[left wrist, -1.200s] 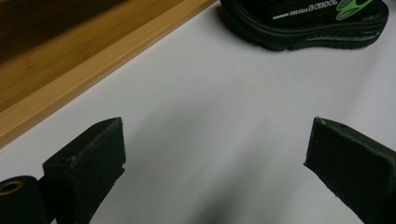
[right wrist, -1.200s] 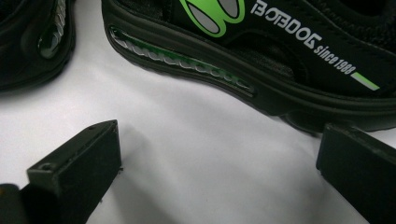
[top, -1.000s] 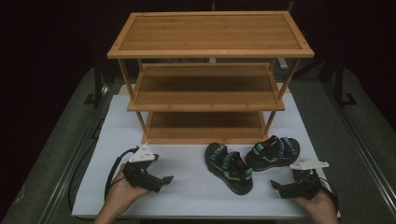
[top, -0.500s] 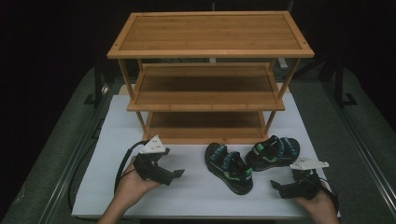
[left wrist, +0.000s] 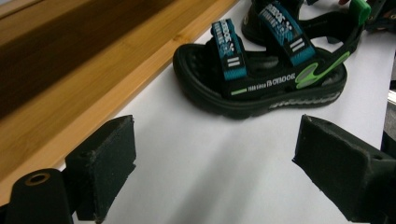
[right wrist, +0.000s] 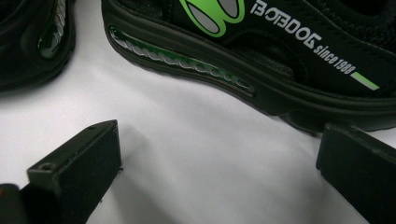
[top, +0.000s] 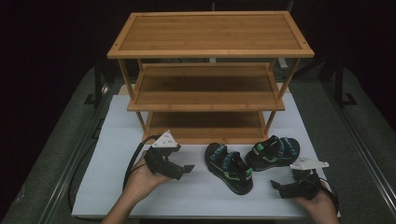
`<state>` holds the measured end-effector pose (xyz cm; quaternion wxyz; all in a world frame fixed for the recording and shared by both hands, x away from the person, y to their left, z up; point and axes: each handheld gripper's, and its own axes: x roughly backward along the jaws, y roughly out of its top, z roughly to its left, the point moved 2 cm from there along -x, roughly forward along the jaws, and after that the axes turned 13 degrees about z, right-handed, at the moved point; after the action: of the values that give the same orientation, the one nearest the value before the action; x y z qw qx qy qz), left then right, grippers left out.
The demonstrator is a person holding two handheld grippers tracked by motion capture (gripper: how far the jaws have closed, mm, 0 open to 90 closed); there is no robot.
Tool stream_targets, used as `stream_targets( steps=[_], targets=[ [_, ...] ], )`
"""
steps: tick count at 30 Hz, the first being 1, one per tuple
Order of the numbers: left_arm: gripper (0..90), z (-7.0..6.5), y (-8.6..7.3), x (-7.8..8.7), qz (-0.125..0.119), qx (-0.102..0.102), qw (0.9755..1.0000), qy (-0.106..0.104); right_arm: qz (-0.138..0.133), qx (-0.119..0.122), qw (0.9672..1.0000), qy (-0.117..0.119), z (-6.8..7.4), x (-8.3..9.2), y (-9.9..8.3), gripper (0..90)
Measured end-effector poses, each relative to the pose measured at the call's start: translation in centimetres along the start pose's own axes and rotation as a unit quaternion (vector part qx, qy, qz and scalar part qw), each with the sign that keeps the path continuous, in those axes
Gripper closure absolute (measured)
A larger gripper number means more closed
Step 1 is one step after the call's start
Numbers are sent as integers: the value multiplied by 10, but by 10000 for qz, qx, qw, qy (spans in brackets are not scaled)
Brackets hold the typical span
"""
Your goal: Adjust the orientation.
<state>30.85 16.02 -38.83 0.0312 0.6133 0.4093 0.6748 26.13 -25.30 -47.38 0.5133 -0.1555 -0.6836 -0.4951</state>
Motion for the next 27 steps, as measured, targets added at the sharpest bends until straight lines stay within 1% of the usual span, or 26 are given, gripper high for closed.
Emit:
stream_targets(
  steps=[1,6,7,8,9,12,14,15,18,19,21,23,25,27],
  targets=[
    [130,0,0,0,0,0,10000,0,1,0,10000,0,0,0,0,0],
    [137,-4,14,-5,24,-80,9999,-64,-4,-4,10000,-1,0,0,0,0],
    [139,-4,14,-5,24,-80,9999,-64,-4,-4,10000,-1,0,0,0,0],
    [139,-6,19,-8,18,-113,9999,-110,-5,-3,10000,0,0,0,0,0],
    [139,-6,19,-8,18,-113,9999,-110,-5,-3,10000,0,0,0,0,0],
    [142,-11,29,-15,47,-182,9997,-178,-6,-3,10000,0,0,0,0,0],
    [146,-12,31,-17,67,-202,9996,-197,-6,-3,10000,0,0,0,0,0],
    [146,-12,33,-18,98,-245,9994,-210,-6,-3,10000,0,0,0,0,0],
    [153,-15,40,-22,68,-235,9993,-288,-7,-3,10000,0,0,0,0,0],
    [181,-16,42,-23,56,-232,9992,-313,-7,-5,10000,1,0,0,0,0],
    [181,-19,48,-26,57,-248,9991,-351,-8,-7,10000,1,0,0,0,0],
    [181,-22,54,-32,94,-307,9987,-386,-8,-3,10000,6,0,0,0,0],
    [221,-23,56,-34,84,-317,9986,-416,-8,-4,10000,6,0,0,0,0],
    [221,-26,62,-40,95,-303,9985,-454,-6,-2,10000,0,0,0,0,0]
  ],
)
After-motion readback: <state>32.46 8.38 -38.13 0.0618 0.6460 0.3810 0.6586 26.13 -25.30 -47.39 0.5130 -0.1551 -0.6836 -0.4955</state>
